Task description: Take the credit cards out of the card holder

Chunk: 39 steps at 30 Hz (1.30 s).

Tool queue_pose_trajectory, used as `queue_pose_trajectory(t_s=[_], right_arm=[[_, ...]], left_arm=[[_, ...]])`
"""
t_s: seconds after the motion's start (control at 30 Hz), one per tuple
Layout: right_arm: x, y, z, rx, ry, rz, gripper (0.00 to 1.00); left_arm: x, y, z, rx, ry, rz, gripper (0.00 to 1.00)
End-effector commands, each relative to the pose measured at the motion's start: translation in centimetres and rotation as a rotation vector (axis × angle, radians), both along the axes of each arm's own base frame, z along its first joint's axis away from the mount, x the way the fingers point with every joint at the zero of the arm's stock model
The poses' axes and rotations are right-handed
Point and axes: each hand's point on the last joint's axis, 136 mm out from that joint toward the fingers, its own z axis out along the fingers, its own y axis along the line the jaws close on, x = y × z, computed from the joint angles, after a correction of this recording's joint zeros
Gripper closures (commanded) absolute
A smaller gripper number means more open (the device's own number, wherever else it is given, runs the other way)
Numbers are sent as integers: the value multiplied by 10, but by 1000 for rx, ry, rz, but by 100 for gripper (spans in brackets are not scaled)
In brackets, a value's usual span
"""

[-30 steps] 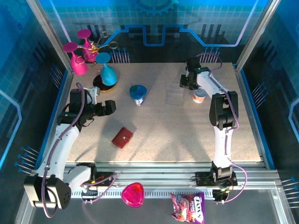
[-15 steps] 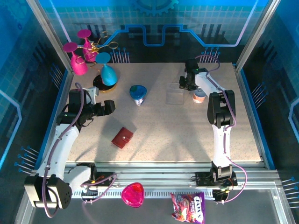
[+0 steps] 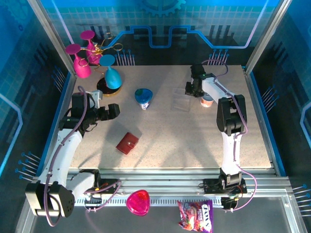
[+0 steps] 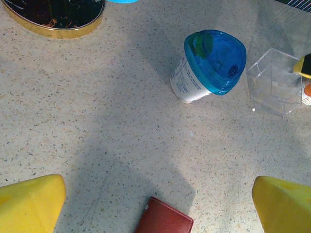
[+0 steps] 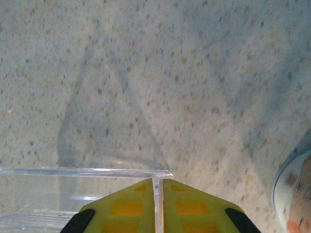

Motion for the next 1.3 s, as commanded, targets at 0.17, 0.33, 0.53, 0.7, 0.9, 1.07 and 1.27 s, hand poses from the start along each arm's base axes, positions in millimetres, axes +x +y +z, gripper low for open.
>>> queue_pose_trajectory(t_s=[0.17, 0.33, 0.53, 0.7, 0.9, 1.07, 1.27], right_arm=[[-43, 39, 24, 35, -23, 7, 92], [-66, 67, 21, 19, -13, 59, 91], [-73, 74, 15, -68, -11, 79, 91], [-70, 76, 12, -109, -12, 96, 91], [-74, 83, 8, -115, 4, 120, 87], [-76, 83, 10, -114, 13, 124, 84], [-79, 84, 16, -100, 6, 125, 81]], left_arm=[[1, -4, -7, -66, 26, 11, 1], [2, -10, -12, -125, 44, 16, 1], [0, -16, -23, -185, 87, 28, 1], [-3, -17, -32, -212, 112, 43, 1], [-7, -27, -48, -235, 178, 19, 1], [-11, -34, -60, -241, 216, 14, 1], [-15, -45, -77, -234, 265, -4, 2]])
